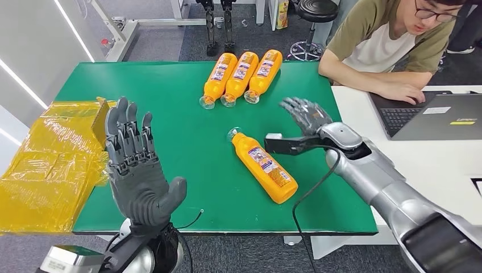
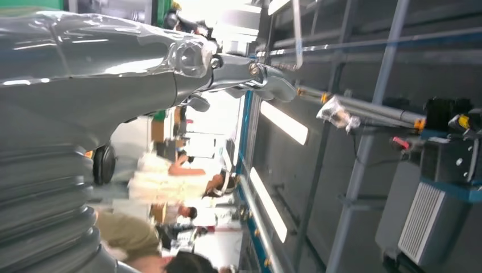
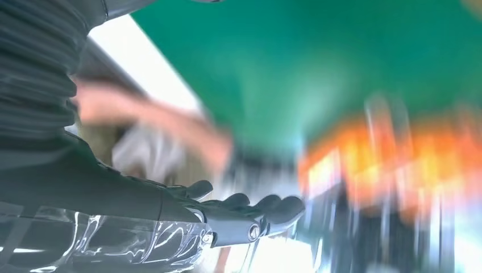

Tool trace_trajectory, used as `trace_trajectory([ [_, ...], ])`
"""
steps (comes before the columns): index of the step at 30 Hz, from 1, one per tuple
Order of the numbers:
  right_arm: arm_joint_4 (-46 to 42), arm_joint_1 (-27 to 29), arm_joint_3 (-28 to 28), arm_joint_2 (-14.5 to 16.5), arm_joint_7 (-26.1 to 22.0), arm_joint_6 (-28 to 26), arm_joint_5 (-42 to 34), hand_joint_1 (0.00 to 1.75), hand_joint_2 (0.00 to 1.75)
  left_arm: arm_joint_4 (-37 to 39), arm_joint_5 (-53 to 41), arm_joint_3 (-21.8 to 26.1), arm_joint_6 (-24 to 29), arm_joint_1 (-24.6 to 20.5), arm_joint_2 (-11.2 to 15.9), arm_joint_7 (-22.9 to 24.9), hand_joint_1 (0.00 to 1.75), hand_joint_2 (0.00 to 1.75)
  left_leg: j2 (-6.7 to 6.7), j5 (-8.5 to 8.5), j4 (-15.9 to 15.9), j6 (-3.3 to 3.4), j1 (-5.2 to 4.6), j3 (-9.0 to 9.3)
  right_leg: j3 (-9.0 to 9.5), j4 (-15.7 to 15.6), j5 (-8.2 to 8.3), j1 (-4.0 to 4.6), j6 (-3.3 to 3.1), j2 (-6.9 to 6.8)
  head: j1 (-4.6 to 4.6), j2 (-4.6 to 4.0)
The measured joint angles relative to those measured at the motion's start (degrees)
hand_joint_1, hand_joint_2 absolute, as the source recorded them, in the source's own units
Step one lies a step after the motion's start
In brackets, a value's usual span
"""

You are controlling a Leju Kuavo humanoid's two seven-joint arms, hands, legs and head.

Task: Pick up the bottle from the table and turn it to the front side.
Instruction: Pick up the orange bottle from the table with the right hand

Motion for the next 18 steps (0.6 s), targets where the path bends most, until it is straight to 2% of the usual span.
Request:
trace_trajectory([
  [3,-1.03,-0.52,-1.77,3.67,2.19,-11.20,1.86,0.00,1.75,-0.32,-0.68,0.12,0.72,1.03,-0.01,-0.67,0.00,1.75,0.00,-0.01,-0.02,-0.02,0.01,-0.01,-0.05,0.00,-0.03,0.01,-0.02,0.02,-0.01,0.00],
  [6,-2.08,-0.27,-2.90,6.46,3.13,-15.63,2.69,0.00,1.75,-0.33,-0.78,0.13,1.04,1.46,-0.05,-1.08,0.00,1.75,-0.04,-0.02,-0.04,-0.03,0.02,-0.05,-0.09,0.00,-0.04,0.01,-0.02,-0.03,0.00,0.00],
  [10,-2.70,0.18,-3.97,8.68,2.52,-18.27,2.23,0.00,1.75,-0.33,-0.77,0.13,1.30,1.63,-0.14,-1.29,0.00,1.75,-0.09,0.00,-0.03,-0.02,0.05,-0.11,-0.09,0.00,-0.04,0.01,-0.02,-0.11,0.00,0.00],
  [13,-2.73,1.21,-4.95,10.23,-0.51,-19.25,-1.42,0.00,1.75,-0.32,-0.65,0.13,1.60,1.60,-0.50,-1.51,0.00,1.75,-0.07,0.00,-0.01,-0.01,0.05,-0.11,-0.09,-0.03,-0.03,-0.01,-0.01,-0.09,0.01,0.00],
  [18,-3.37,5.88,-5.54,11.75,-5.52,-14.00,-10.41,0.00,1.75,-0.28,0.18,0.13,1.55,1.51,-0.78,-2.03,0.00,1.75,-0.17,-0.01,0.00,-0.01,0.02,-0.14,-0.09,-0.09,-0.04,0.01,-0.01,-0.16,0.01,0.00],
])
